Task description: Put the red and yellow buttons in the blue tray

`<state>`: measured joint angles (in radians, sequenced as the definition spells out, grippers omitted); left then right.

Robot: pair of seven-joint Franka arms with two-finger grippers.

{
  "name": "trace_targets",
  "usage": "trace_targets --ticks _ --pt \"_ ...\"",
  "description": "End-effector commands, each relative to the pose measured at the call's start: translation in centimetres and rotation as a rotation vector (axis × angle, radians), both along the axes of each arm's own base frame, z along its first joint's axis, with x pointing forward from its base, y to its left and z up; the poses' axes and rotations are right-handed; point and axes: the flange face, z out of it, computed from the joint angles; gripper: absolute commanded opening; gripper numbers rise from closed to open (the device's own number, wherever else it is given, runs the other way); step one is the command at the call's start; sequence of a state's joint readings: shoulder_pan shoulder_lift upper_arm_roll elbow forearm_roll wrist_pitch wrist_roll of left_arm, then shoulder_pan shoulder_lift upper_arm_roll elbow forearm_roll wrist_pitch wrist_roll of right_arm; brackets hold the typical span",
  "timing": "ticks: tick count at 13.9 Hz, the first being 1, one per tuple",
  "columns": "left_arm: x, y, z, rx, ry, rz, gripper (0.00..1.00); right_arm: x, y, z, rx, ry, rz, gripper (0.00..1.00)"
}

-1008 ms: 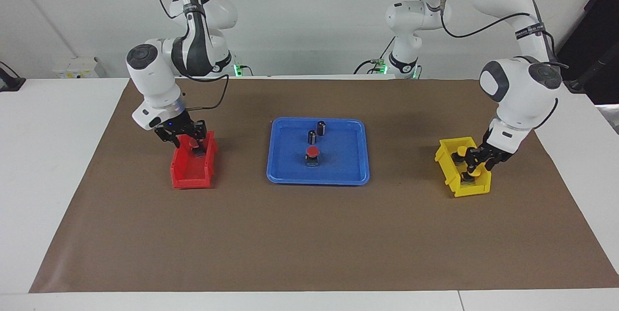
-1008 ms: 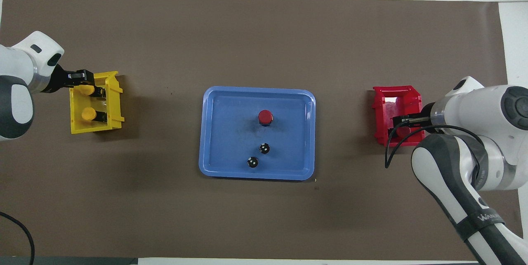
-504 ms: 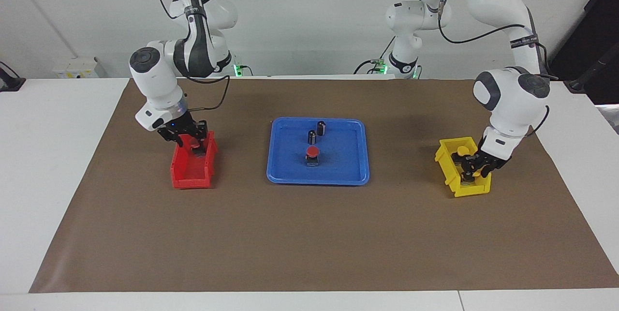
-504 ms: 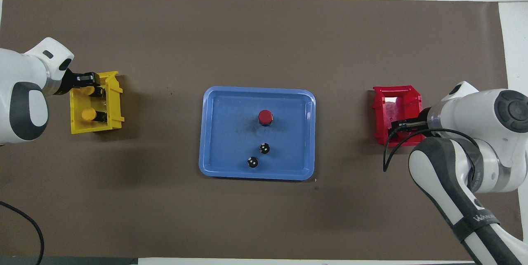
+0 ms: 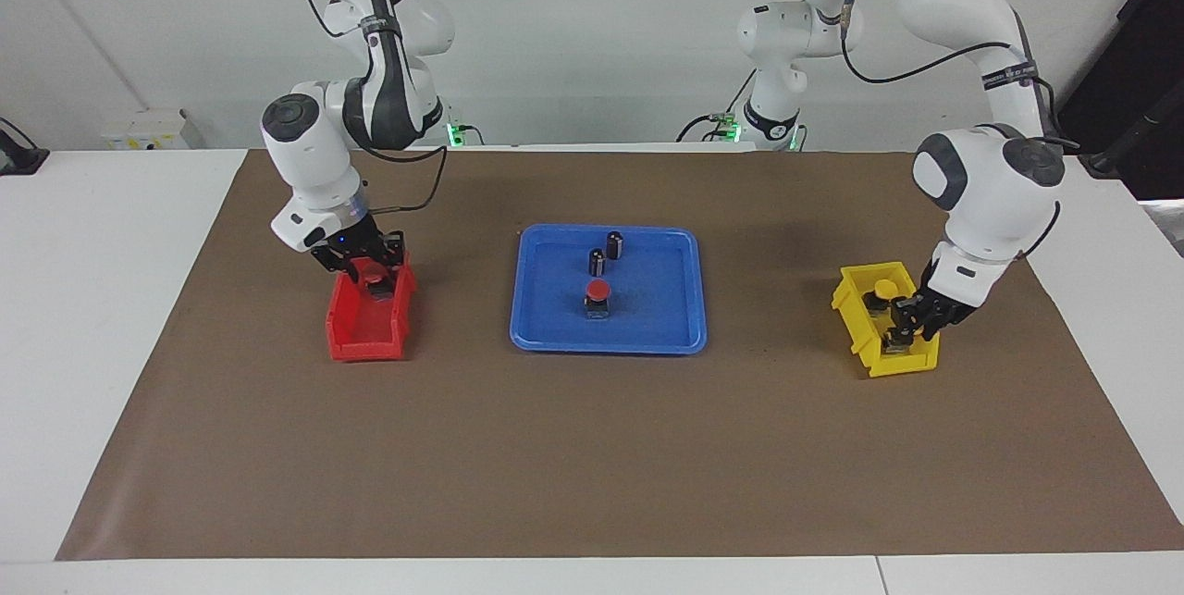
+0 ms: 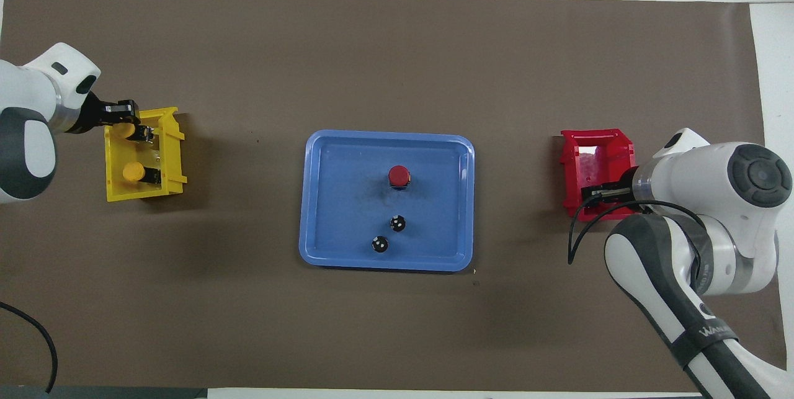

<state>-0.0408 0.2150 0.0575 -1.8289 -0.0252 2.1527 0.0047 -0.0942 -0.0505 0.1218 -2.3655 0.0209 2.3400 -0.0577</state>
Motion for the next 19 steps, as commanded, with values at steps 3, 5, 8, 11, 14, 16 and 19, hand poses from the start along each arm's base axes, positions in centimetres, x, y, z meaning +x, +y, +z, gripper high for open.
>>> trace_targets --ticks 3,5,8,11,14,16,19 --pt "1.0 -10.1 7.3 0.024 0.031 0.104 0.01 -1.0 -0.5 -0.3 0.013 -0.016 -0.004 0.57" --pt "-0.7 -17.8 6.8 0.0 0.01 0.166 0.01 -1.0 -0.5 -0.3 0.013 -0.013 -0.004 0.48" --pt "-4.9 -27.3 5.0 -0.019 0.017 0.193 0.01 -0.8 -0.5 0.0 0.012 -0.006 -0.003 0.38" --pt "-9.9 -34.4 1.6 -0.026 0.03 0.191 0.01 1.4 -0.5 2.7 0.018 0.043 -0.001 0.38" --pt "-12.5 -38.6 -0.7 -0.065 0.0 0.181 0.01 4.8 -0.2 7.3 0.029 0.092 0.008 0.38" --pt "-13.1 -38.8 -2.1 -0.074 -0.008 0.17 0.01 6.3 -0.2 9.9 0.033 0.1 0.006 0.38" --pt "-13.8 -40.4 -4.4 -0.058 0.005 0.145 0.01 8.3 0.7 13.0 0.039 0.101 -0.015 0.38"
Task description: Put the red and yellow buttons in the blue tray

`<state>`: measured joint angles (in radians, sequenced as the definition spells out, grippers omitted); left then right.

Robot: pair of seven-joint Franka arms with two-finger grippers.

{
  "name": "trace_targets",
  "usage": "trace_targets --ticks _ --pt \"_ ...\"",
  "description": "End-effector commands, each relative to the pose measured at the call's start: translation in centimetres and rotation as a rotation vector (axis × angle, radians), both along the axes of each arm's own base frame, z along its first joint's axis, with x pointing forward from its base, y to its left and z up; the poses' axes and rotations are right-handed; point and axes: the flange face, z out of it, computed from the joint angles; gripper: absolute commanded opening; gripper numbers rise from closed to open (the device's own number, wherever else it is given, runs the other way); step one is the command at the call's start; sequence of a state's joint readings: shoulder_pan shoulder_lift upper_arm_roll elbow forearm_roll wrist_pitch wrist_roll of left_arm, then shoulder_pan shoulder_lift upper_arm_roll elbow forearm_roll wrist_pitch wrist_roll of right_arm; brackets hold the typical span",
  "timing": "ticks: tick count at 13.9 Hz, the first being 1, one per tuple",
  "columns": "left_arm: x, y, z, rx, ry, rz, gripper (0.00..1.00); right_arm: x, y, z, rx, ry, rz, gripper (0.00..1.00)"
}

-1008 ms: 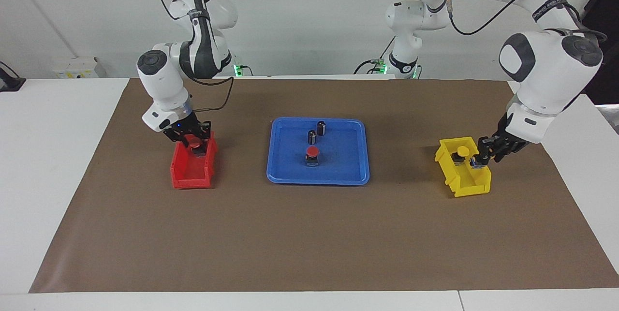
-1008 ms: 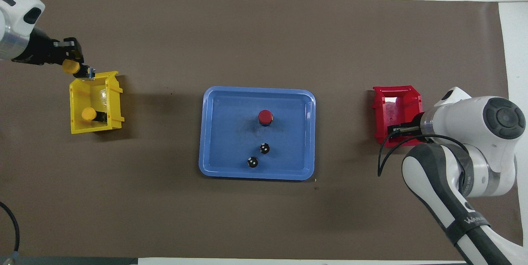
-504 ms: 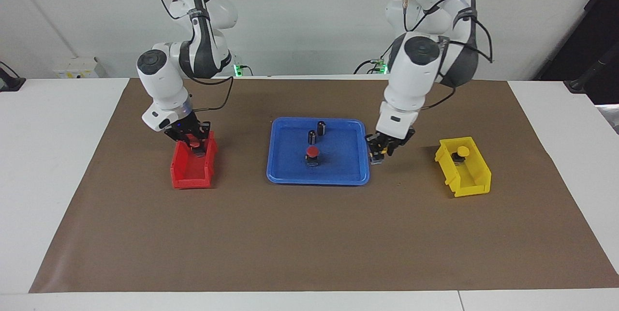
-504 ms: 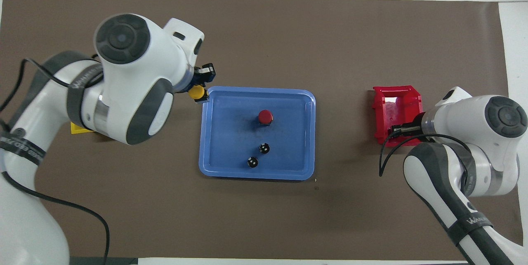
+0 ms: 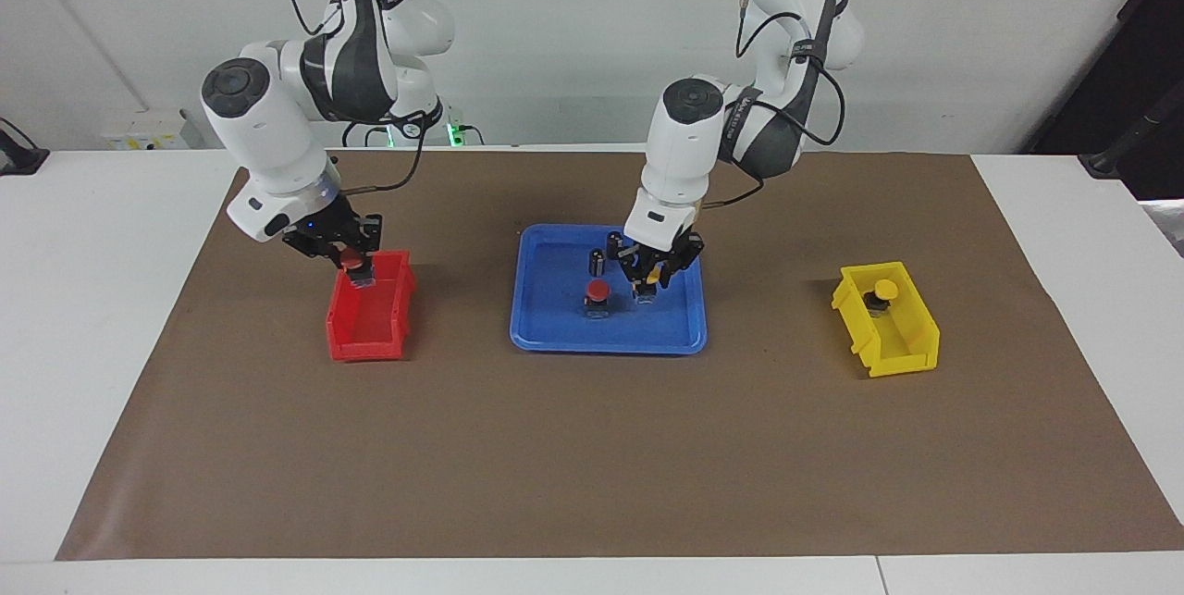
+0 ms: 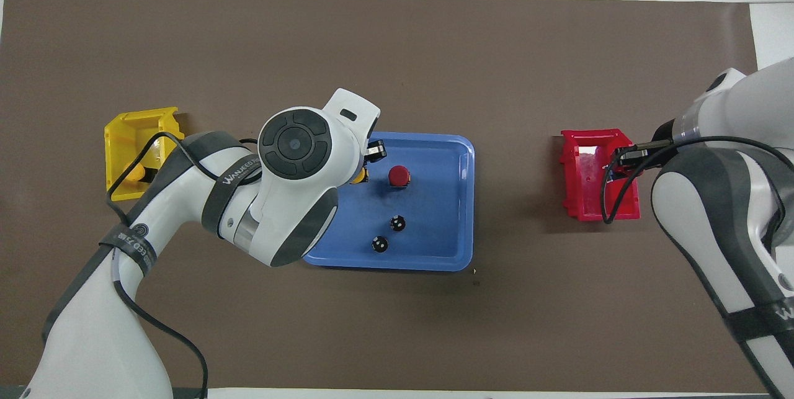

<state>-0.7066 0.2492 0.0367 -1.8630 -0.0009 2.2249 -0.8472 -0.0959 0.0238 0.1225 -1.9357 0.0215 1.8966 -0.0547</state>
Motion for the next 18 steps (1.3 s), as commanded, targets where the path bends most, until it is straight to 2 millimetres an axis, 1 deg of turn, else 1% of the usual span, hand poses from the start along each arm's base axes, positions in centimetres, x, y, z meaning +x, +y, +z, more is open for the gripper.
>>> trace_targets --ticks 1,3,4,5,6,7,8,9,10,11,12,13,14,15,16,17,18 --pt "-0.4 -0.8 -2.5 0.019 -0.009 -0.006 0.01 2.7 1.0 2.1 0.028 0.009 -0.045 0.38" --pt "-0.6 -1.5 -4.0 0.027 -0.003 -0.011 0.01 3.4 4.0 3.4 0.029 -0.005 -0.065 0.38" --pt "-0.6 -1.6 -4.1 0.027 -0.002 -0.009 0.02 3.5 5.0 3.7 0.029 -0.012 -0.091 0.38" --pt "-0.6 -1.6 -4.2 0.029 -0.002 -0.012 0.09 3.4 6.8 3.9 0.028 -0.02 -0.107 0.38" --pt "-0.4 -1.5 -3.9 0.026 -0.005 -0.011 0.26 3.4 7.9 3.8 0.028 -0.023 -0.121 0.38" --pt "-0.2 -1.3 -3.8 0.029 -0.002 -0.006 0.49 3.4 8.5 3.5 0.027 -0.018 -0.135 0.38" --pt "0.0 -1.1 -3.8 0.032 -0.001 -0.002 0.68 3.4 8.9 3.3 0.026 -0.015 -0.147 0.38" --pt "0.1 -0.9 -3.6 0.039 0.004 0.0 0.73 3.5 9.3 3.3 0.03 -0.026 -0.159 0.38" --pt "0.3 -0.4 -2.4 0.056 0.022 0.004 0.8 3.5 10.8 3.3 0.04 -0.036 -0.162 0.38" --pt "0.5 0.0 -0.4 0.078 0.042 0.006 0.85 3.5 11.8 3.0 0.05 -0.043 -0.179 0.38" --pt "1.2 1.1 1.6 0.113 0.06 0.009 0.91 3.7 12.2 3.0 0.054 -0.059 -0.211 0.38" --pt "1.8 2.5 3.7 0.125 0.063 -0.005 0.96 3.3 14.5 2.9 0.063 -0.075 -0.217 0.38" --pt "2.7 4.9 5.7 0.118 0.052 -0.037 1.0 3.1 16.8 2.9 0.076 -0.101 -0.238 0.38" --pt "3.9 7.9 7.6 0.116 0.046 -0.079 1.0 2.8 18.6 2.3 0.083 -0.111 -0.259 0.38" --pt "4.7 10.4 8.9 0.126 0.06 -0.114 1.0 2.7 20.8 1.4 0.093 -0.119 -0.266 0.38" --pt "5.7 13.0 10.7 0.127 0.056 -0.158 1.0 2.3 22.4 0.2 0.104 -0.135 -0.28 0.38" --pt "6.6 16.6 12.0 0.127 0.062 -0.201 1.0 1.6 23.2 -1.1 0.108 -0.14 -0.284 0.38"
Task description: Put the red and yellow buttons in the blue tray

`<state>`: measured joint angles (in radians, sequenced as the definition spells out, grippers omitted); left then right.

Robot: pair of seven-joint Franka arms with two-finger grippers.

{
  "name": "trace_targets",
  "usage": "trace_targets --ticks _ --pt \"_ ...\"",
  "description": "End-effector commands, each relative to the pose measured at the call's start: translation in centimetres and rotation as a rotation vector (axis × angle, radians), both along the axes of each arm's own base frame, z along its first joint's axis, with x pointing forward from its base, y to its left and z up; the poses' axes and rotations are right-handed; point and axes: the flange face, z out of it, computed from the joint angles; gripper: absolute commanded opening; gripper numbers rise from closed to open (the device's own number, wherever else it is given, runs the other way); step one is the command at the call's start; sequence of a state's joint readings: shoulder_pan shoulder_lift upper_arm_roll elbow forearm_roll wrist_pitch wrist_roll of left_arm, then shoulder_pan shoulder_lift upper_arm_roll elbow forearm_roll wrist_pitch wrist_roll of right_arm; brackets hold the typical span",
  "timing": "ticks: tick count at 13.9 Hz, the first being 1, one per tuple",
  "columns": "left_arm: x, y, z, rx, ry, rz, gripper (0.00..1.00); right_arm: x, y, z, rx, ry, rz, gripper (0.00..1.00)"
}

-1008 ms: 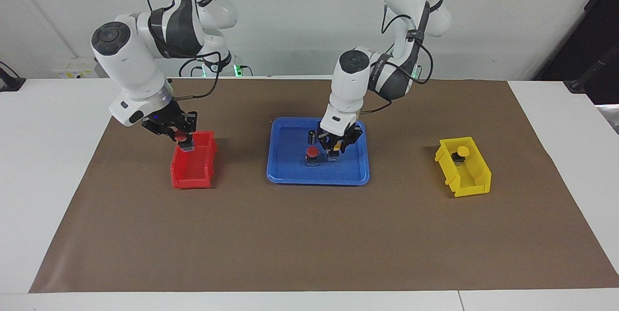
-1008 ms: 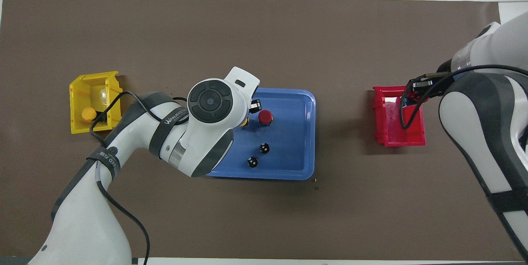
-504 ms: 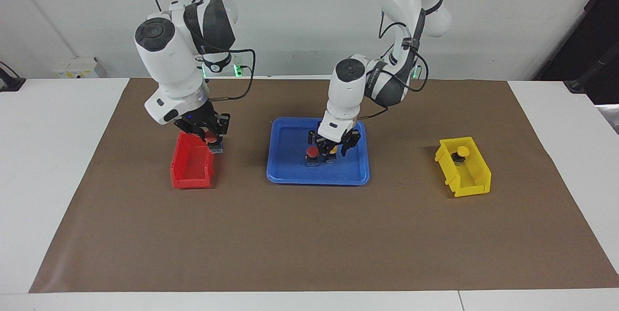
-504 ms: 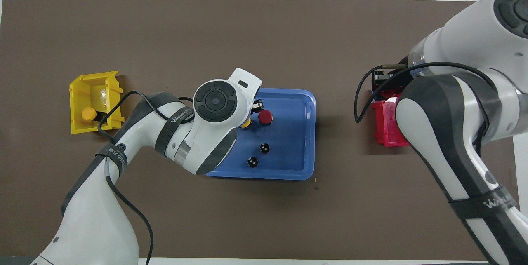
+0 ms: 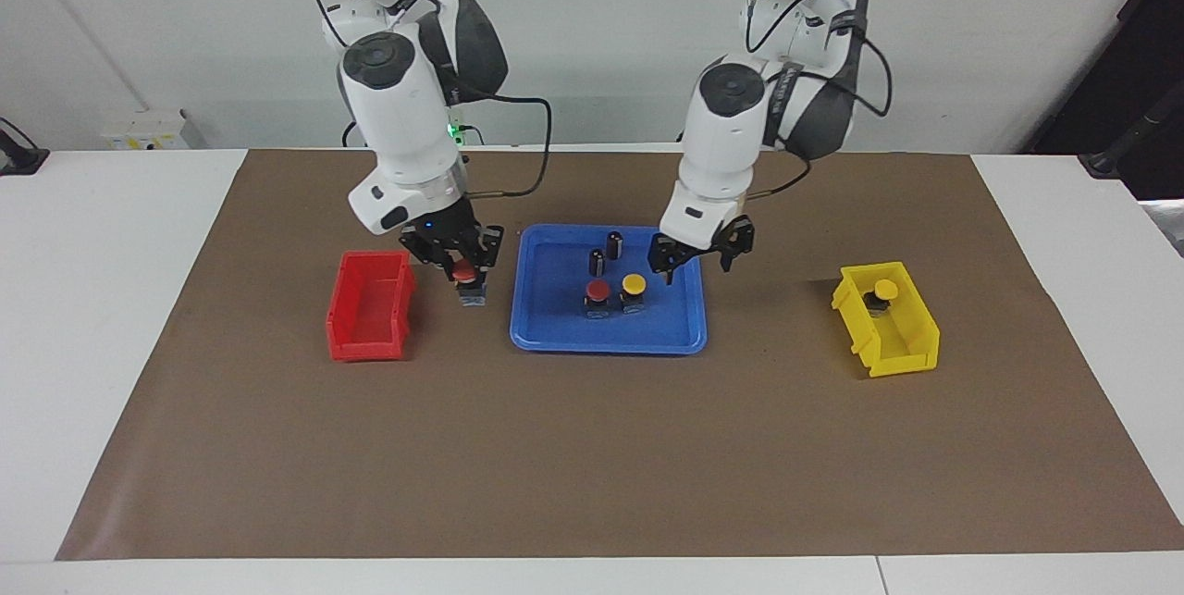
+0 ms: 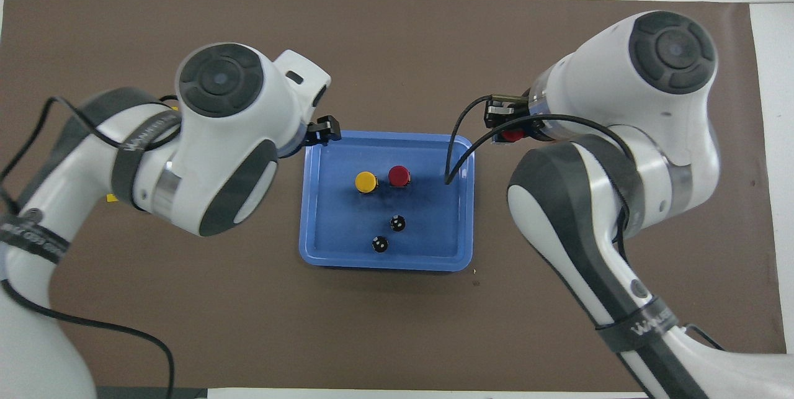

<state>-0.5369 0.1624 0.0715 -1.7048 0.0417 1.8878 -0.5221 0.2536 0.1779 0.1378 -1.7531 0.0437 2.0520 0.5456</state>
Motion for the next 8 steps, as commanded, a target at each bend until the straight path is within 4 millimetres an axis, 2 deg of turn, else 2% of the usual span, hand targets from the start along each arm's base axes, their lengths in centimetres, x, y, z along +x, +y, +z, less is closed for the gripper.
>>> trace_targets --ticks 1,2,4,5,6,8 --pt "1.7 8.7 3.1 0.01 0.026 -0.132 1.0 -1.5 2.3 -3.3 0.024 -0.009 -0.014 0.38" --pt "2.1 12.2 4.2 -0.015 0.037 -0.165 1.0 -2.4 4.0 -4.6 0.021 -0.001 0.005 0.38" --pt "1.9 19.3 6.4 -0.026 0.047 -0.209 1.0 -3.3 5.0 -7.7 0.007 0.011 0.02 0.38" --pt "2.1 21.1 6.8 -0.027 0.032 -0.208 1.0 -4.0 5.4 -8.8 0.003 0.019 0.032 0.38" --pt "2.6 22.8 6.0 -0.027 -0.001 -0.181 1.0 -4.4 5.4 -9.7 -0.003 0.028 0.034 0.38" --pt "2.7 25.2 2.5 -0.028 -0.057 -0.133 1.0 -5.0 5.1 -11.0 -0.007 0.031 0.034 0.38"
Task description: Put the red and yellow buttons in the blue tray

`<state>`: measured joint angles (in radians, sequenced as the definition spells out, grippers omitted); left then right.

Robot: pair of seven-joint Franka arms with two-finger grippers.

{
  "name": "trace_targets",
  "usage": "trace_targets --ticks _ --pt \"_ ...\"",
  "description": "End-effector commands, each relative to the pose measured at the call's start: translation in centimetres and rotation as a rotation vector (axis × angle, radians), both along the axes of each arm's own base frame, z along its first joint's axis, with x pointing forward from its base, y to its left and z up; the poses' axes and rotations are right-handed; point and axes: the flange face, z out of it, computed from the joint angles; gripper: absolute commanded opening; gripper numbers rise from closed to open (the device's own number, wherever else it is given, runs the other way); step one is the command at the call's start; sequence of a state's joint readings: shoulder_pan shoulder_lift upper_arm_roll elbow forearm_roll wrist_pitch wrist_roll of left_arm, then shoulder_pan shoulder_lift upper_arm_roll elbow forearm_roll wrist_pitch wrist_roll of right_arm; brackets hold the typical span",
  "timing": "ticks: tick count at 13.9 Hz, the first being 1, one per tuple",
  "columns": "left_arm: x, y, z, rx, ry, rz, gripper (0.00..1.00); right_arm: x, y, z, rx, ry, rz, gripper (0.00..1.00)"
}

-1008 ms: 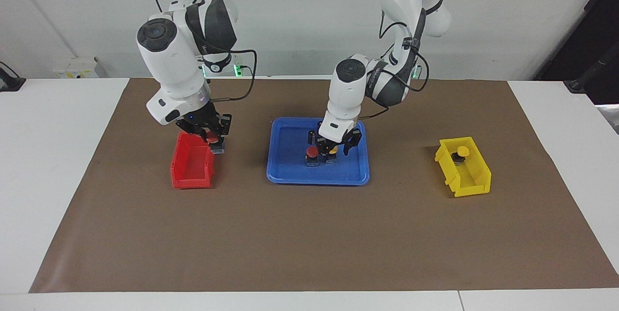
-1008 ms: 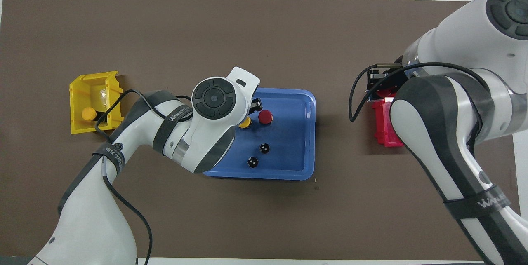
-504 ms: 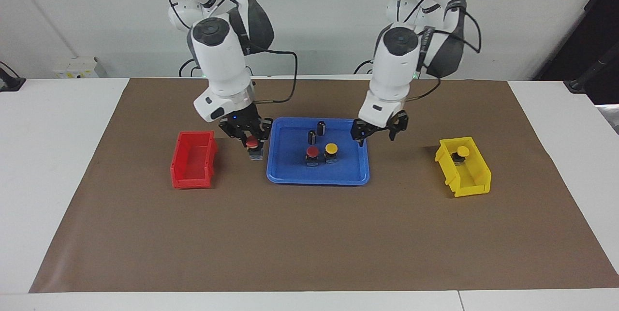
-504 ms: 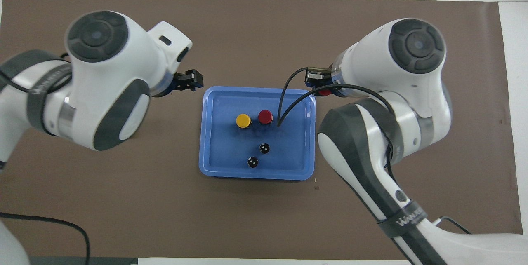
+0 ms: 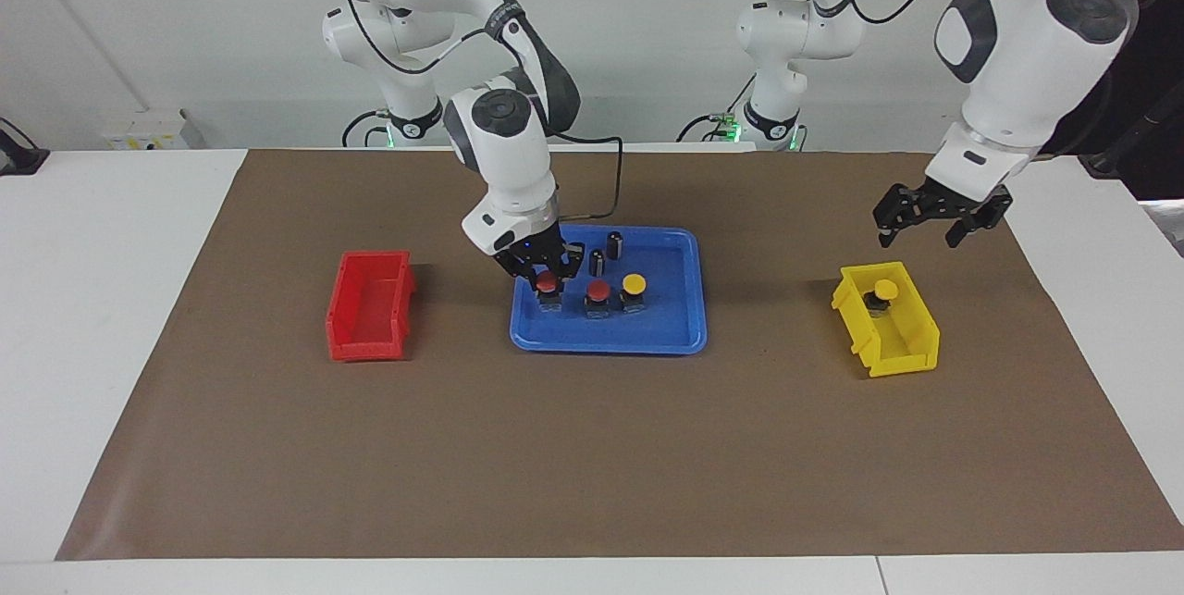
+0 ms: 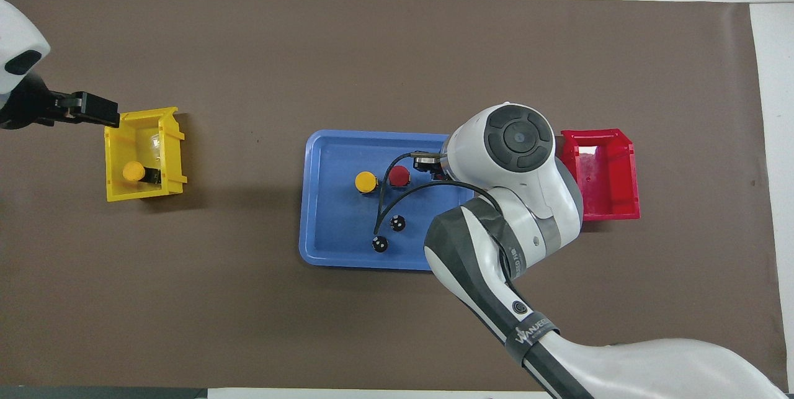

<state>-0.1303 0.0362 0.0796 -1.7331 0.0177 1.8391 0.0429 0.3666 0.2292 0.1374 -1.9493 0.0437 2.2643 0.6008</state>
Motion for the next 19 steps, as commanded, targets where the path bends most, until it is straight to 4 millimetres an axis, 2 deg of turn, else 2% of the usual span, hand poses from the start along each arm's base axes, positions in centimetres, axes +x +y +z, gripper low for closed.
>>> trace_targets --ticks 1,3,4,5,6,7,8,9,10,11,12,14,17,18,19 --pt "-0.3 0.9 -5.3 -0.019 -0.047 0.015 1.0 -1.1 -0.8 -1.1 0.004 -0.015 -0.014 0.39" --pt "0.1 1.8 -9.1 -0.017 -0.055 0.031 0.93 -1.4 -1.0 -2.0 0.008 -0.025 -0.014 0.4" --pt "0.0 1.8 -10.2 -0.016 -0.046 0.03 0.83 -1.4 -0.8 -2.4 0.01 -0.025 -0.015 0.4" --pt "-0.1 1.9 -10.3 -0.016 -0.042 0.028 0.77 -1.8 0.2 -3.0 0.011 -0.025 0.002 0.4" --pt "-0.4 1.9 -11.2 -0.015 -0.028 0.025 0.7 -1.9 0.4 -3.1 0.01 -0.022 0.007 0.46" --pt "-0.6 2.2 -11.8 -0.013 -0.02 0.026 0.68 -1.7 0.3 -3.1 0.009 -0.02 0.003 0.78" --pt "-1.0 2.5 -12.6 -0.012 -0.006 0.019 0.68 -1.4 0.1 -2.8 0.007 -0.016 -0.001 0.99" --pt "-1.4 2.4 -13.6 -0.011 0.003 0.007 0.68 -0.9 0.1 -1.8 0.006 -0.017 -0.004 1.0" --pt "-2.1 2.4 -14.6 -0.011 0.008 0.007 0.68 0.4 -0.8 0.2 -0.008 -0.011 -0.014 1.0" --pt "-2.5 2.5 -15.2 -0.012 0.011 0.008 0.68 2.5 -3.1 2.9 -0.036 -0.01 -0.036 1.0" --pt "-3.1 2.6 -16.0 -0.012 0.02 0.011 0.68 4.5 -6.2 7.1 -0.071 -0.014 -0.072 1.0" --pt "-3.6 2.7 -16.5 -0.013 0.029 0.014 0.68 5.7 -10.5 13.2 -0.088 -0.01 -0.132 1.0" --pt "-4.0 2.7 -17.3 -0.013 0.041 0.016 0.68 5.4 -19.8 20.3 -0.086 -0.038 -0.094 1.0" --pt "-4.2 2.7 -17.5 -0.013 0.035 0.016 0.68 4.9 -22.9 22.0 -0.09 -0.026 -0.101 1.0" --pt "-4.4 2.7 -17.9 -0.013 0.032 0.016 0.68 4.2 -24.9 23.4 -0.097 0.005 -0.09 1.0"
